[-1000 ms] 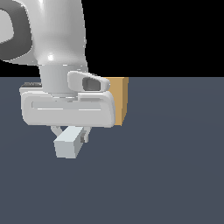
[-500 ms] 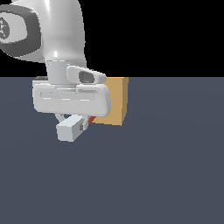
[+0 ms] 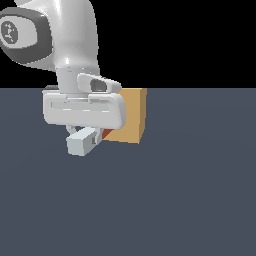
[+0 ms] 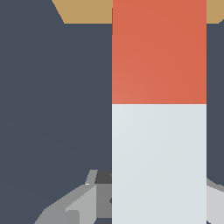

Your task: Insert the peg into the horizontal hole in a box.

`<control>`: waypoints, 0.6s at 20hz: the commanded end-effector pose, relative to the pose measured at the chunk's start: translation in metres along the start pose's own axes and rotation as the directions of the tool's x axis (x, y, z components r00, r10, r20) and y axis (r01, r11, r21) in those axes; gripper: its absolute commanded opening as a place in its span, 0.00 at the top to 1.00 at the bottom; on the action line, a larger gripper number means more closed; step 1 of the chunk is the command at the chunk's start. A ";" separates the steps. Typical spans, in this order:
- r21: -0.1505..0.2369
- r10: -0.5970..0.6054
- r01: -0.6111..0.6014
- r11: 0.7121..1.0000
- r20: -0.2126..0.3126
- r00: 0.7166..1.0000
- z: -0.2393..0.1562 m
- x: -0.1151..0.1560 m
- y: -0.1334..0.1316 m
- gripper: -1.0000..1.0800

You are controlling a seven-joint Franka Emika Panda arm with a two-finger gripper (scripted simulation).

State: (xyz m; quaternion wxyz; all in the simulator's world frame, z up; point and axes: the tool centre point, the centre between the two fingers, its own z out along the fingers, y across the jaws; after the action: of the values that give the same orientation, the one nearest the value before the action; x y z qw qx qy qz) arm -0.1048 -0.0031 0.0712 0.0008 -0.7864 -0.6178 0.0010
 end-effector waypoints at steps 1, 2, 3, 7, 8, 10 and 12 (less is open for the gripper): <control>-0.003 0.003 -0.003 1.000 -0.001 1.000 -0.001 0.001 0.001 1.00; -0.003 0.003 -0.003 1.000 -0.001 1.000 -0.001 0.001 0.001 1.00; -0.003 0.003 -0.003 1.000 -0.001 1.000 -0.001 0.001 0.001 1.00; -0.004 0.002 -0.002 1.000 -0.002 1.000 -0.002 0.001 0.002 1.00; -0.004 0.002 -0.002 1.000 -0.002 1.000 -0.002 0.001 0.002 1.00; -0.002 0.002 -0.002 1.000 -0.001 1.000 -0.001 0.001 0.001 1.00; -0.002 0.002 -0.002 1.000 -0.001 1.000 -0.001 0.002 0.001 1.00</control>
State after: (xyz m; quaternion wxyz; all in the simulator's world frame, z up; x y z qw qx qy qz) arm -0.1040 -0.0020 0.0714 0.0012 -0.7870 -0.6169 0.0010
